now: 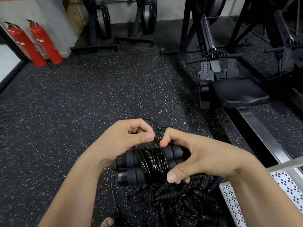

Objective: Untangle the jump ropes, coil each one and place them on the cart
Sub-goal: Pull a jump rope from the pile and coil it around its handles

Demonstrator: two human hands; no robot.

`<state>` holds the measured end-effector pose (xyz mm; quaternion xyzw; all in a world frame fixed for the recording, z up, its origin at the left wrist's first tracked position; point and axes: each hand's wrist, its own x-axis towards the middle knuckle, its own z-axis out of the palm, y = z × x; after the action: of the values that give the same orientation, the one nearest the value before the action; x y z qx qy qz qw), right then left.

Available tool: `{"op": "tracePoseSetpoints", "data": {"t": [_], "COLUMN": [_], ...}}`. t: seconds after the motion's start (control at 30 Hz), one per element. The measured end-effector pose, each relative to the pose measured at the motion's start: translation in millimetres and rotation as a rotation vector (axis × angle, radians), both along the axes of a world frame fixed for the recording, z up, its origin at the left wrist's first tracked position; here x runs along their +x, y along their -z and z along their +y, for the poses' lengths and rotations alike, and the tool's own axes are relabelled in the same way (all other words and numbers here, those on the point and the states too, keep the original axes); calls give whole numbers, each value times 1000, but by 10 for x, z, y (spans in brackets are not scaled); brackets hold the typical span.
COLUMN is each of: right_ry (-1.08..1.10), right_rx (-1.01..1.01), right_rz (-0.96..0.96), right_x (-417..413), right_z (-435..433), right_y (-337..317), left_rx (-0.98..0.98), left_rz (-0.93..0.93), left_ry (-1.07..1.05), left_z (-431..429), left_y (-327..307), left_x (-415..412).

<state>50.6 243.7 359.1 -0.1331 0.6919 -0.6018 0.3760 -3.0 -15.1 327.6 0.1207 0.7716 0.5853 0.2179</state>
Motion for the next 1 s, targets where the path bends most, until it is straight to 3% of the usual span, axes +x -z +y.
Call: {"op": "tracePoseSetpoints", "data": {"t": [0.13,0.27,0.37,0.6,0.8,1.0], "right_ry": [68,254,406,673,787,611], "right_rx": [-187,-314,-338,-371,-35,293], "right_rz": [21,54,83,80,303,489], "right_x": [-12,-55,-83,-117,-189,-210], "right_z": [9,-31,-95,-188,-186,-152], "right_y": [1,49,92,140,287,300], "left_rx": [27,-190,-190,-218,-229,-270], "left_rz": [-81,-47,-81,-11,-2,28], "left_ry": [-44,-242,-287,-180,-129,-213], "left_z": [43,155,397,597,622,542], "left_y": [29,93,90,105,110,161], "left_x": [-34,112,156,166,186,153]}}
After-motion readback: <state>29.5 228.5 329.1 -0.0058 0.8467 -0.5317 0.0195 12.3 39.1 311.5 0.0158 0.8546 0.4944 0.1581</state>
